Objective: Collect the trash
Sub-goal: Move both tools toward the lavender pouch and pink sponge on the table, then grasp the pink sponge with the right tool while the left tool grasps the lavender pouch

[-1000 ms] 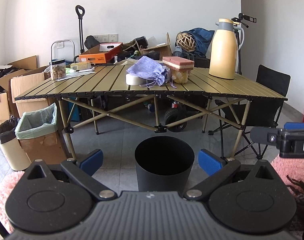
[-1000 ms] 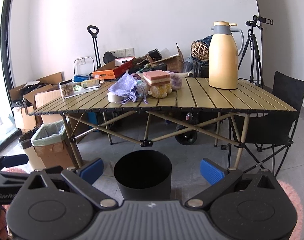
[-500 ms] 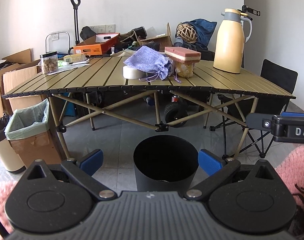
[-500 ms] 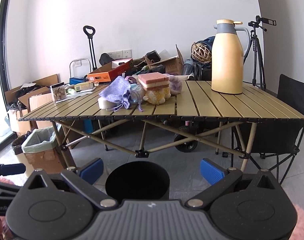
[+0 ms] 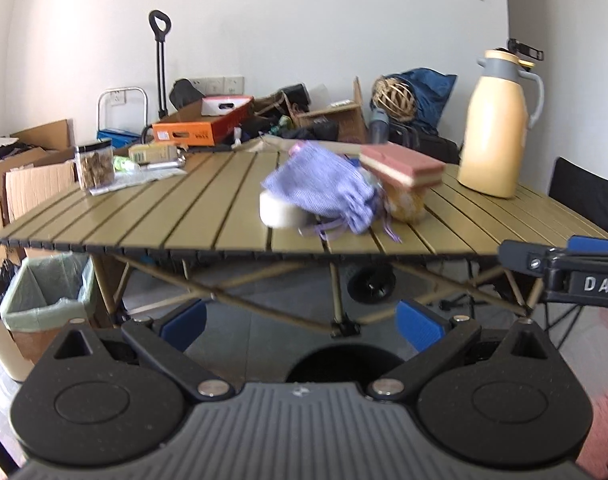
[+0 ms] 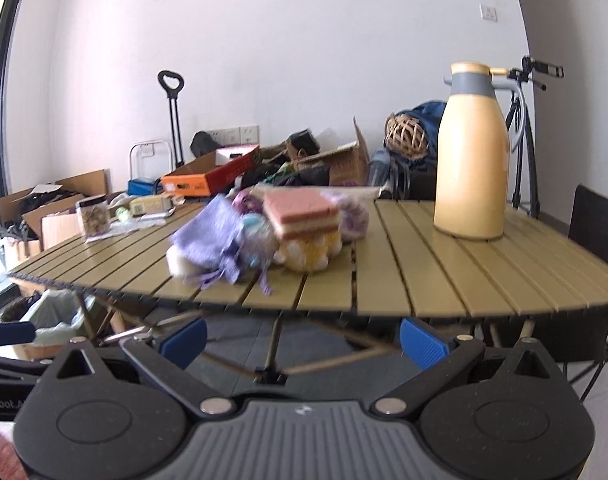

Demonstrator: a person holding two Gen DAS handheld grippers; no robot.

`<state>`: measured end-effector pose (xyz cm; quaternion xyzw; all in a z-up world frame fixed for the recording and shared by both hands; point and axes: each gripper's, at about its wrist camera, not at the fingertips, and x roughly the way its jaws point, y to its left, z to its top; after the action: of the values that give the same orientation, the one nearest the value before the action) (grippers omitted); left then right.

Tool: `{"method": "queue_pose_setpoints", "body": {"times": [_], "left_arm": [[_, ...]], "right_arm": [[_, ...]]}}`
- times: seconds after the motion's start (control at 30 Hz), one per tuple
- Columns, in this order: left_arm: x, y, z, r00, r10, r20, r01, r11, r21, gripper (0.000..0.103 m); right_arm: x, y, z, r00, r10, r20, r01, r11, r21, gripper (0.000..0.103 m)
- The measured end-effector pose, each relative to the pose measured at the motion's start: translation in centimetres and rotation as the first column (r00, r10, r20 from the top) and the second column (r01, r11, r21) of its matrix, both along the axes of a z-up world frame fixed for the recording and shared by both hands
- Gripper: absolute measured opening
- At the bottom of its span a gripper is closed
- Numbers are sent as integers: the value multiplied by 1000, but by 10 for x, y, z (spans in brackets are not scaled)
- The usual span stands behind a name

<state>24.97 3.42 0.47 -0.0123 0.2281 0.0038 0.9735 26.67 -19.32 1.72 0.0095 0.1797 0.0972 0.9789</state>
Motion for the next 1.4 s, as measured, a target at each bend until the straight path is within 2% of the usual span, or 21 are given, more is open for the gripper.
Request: {"method": "queue_pose_setpoints", "body": {"times": [0.37, 0.6, 0.9, 1.0, 1.13, 1.23, 1.4], "left_arm": [[60, 10, 11, 998, 58, 32, -58, 998, 4, 103], [98, 13, 24, 993, 96, 72, -95, 995, -14, 103], [139, 22, 18, 987, 140, 75, -137, 990, -44, 103], [151, 27, 17, 987, 144, 78, -140, 989, -53, 103], [162, 35, 15, 985, 154, 79, -145, 983, -112, 103], [169, 42, 11, 986, 157, 56, -148, 979, -141, 103], [174, 40, 5, 988, 150, 39, -146, 985, -90, 103]], "right_arm": [[59, 8, 18, 997, -3, 83, 4, 1000, -18, 103], [94, 12, 16, 997, 5, 71, -7, 1000, 26, 103], [128, 31, 15, 992, 7, 129, -3, 999, -35, 103], [143, 34, 14, 993, -7, 122, 12, 999, -35, 103], [165, 43, 11, 991, -33, 128, 45, 995, -92, 103], [180, 47, 8, 992, -38, 122, 50, 994, -100, 103], [198, 49, -1, 997, -30, 78, 34, 998, -43, 103]]}}
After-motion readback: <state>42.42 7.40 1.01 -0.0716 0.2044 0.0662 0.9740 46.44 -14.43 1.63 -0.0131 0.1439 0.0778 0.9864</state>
